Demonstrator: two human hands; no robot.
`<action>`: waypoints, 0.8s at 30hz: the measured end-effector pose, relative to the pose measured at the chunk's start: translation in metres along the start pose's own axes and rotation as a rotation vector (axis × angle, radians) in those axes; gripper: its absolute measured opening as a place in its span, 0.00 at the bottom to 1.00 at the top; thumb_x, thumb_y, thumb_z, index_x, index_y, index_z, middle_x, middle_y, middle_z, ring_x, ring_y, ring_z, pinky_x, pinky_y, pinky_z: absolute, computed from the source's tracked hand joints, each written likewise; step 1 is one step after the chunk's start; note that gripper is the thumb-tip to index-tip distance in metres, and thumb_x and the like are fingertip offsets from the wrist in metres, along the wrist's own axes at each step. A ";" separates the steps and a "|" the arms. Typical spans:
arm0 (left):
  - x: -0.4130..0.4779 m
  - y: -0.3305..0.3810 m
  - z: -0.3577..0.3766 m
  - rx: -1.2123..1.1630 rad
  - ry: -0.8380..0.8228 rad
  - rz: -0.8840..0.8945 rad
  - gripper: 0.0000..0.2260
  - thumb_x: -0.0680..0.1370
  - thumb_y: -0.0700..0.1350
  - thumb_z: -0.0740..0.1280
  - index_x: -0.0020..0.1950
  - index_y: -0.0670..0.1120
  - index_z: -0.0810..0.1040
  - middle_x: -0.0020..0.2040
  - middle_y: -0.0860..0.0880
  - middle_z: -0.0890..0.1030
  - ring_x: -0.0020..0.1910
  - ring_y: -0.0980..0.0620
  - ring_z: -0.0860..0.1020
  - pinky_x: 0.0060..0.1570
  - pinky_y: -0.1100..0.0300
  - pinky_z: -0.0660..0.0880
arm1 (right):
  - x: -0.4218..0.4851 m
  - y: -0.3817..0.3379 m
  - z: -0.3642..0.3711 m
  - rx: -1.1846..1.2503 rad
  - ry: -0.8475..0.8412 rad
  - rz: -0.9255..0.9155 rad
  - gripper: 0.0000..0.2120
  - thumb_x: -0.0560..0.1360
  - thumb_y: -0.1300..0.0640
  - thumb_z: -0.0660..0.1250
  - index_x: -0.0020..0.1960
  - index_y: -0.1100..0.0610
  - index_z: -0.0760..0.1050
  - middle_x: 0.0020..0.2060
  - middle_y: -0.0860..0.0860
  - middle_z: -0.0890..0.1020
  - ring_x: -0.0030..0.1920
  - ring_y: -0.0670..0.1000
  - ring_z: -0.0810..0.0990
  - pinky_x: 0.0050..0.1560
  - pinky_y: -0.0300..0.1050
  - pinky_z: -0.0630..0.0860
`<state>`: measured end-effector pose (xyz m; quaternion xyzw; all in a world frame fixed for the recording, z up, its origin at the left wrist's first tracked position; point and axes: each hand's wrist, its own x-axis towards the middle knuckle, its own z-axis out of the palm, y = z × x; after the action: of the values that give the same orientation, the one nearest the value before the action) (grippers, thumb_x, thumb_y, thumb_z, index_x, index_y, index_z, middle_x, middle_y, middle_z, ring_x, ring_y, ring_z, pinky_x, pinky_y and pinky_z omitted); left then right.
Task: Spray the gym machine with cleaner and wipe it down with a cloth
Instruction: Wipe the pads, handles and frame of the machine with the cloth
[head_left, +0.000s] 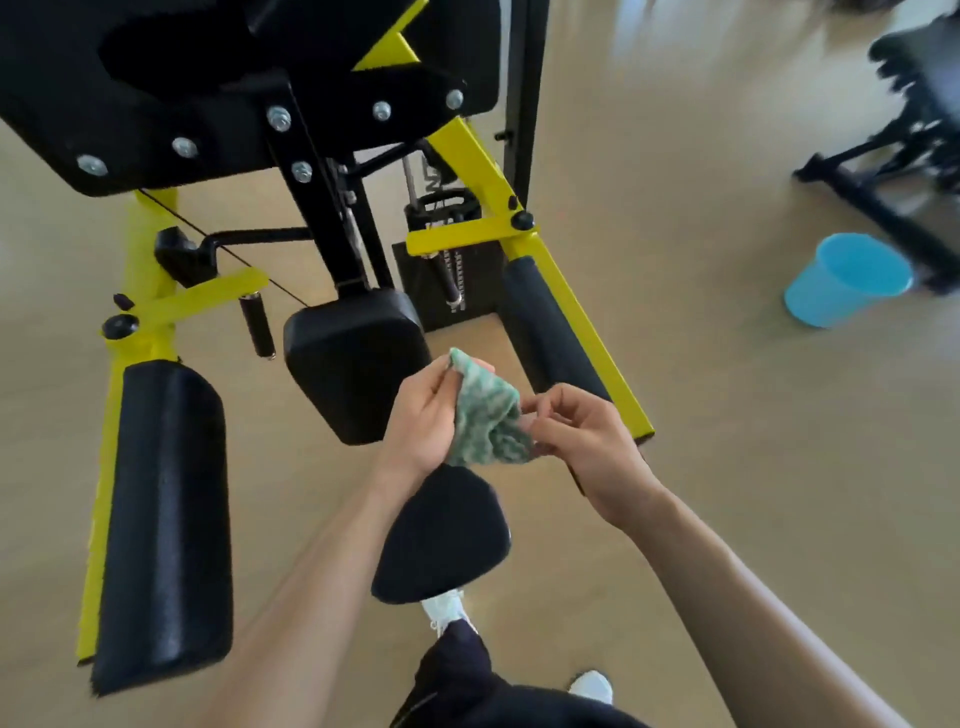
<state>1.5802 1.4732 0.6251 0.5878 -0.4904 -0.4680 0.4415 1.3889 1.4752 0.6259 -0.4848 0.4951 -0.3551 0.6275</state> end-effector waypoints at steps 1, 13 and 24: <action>-0.006 0.005 0.020 0.007 -0.019 -0.001 0.15 0.86 0.47 0.57 0.53 0.45 0.83 0.48 0.44 0.86 0.49 0.46 0.85 0.53 0.48 0.82 | -0.013 0.002 -0.018 0.030 0.020 -0.007 0.12 0.78 0.69 0.69 0.39 0.60 0.71 0.49 0.60 0.86 0.38 0.50 0.81 0.36 0.40 0.76; -0.046 0.052 0.249 0.151 -0.200 0.170 0.11 0.82 0.49 0.65 0.50 0.45 0.85 0.45 0.45 0.86 0.47 0.40 0.84 0.49 0.39 0.81 | -0.138 0.043 -0.208 0.079 0.384 -0.063 0.28 0.64 0.34 0.73 0.59 0.46 0.77 0.52 0.41 0.81 0.50 0.41 0.81 0.48 0.39 0.80; 0.030 0.039 0.403 0.037 -0.398 0.017 0.14 0.85 0.46 0.64 0.50 0.36 0.81 0.40 0.45 0.80 0.39 0.52 0.75 0.40 0.57 0.73 | -0.102 0.084 -0.352 0.030 0.548 0.006 0.05 0.80 0.65 0.67 0.48 0.59 0.82 0.37 0.51 0.81 0.39 0.48 0.76 0.42 0.46 0.74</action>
<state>1.1797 1.4146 0.5900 0.4874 -0.5815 -0.5622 0.3289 1.0199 1.5030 0.5593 -0.3597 0.6425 -0.4785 0.4784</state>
